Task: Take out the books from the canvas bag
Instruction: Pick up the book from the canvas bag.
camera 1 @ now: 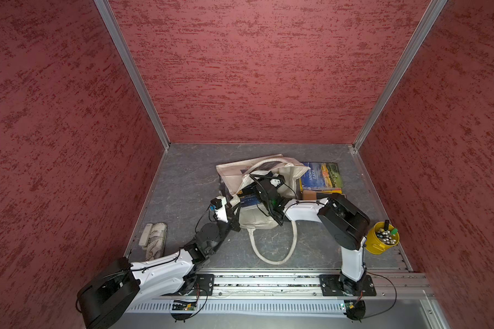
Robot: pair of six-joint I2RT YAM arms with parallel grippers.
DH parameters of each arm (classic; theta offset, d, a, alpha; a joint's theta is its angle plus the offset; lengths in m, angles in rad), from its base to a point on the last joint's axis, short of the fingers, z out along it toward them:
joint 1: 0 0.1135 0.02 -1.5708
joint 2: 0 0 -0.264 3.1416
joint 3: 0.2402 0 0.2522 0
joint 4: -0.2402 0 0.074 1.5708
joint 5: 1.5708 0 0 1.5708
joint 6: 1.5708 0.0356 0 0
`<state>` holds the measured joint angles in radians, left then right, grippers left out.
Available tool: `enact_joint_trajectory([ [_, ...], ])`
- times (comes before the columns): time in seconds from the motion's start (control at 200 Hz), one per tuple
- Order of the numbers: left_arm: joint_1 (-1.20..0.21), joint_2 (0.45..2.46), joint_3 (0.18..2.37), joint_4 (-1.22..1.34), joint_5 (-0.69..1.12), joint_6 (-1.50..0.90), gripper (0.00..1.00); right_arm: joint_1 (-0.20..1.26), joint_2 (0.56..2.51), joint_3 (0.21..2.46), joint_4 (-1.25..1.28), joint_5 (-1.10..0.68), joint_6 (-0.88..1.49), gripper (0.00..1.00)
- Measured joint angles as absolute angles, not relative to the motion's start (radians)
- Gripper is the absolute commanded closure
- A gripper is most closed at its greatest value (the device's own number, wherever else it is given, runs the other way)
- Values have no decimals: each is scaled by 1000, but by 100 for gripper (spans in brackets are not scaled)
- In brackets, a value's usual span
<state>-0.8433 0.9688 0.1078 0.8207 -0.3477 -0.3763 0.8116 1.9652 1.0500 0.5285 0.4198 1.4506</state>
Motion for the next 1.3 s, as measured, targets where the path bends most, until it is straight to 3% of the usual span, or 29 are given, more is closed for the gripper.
enact_joint_trajectory([
  [0.646,-842,986,114,791,-376,-361,100,723,2085,1172,637,163,1092,41],
  [1.032,-842,996,122,793,-374,-361,100,693,2083,1193,574,111,1061,46],
  [1.142,-842,997,124,793,-375,-358,100,689,2078,1208,533,101,1071,39],
  [1.297,-843,995,124,793,-371,-358,100,676,1982,1093,526,121,1085,39],
])
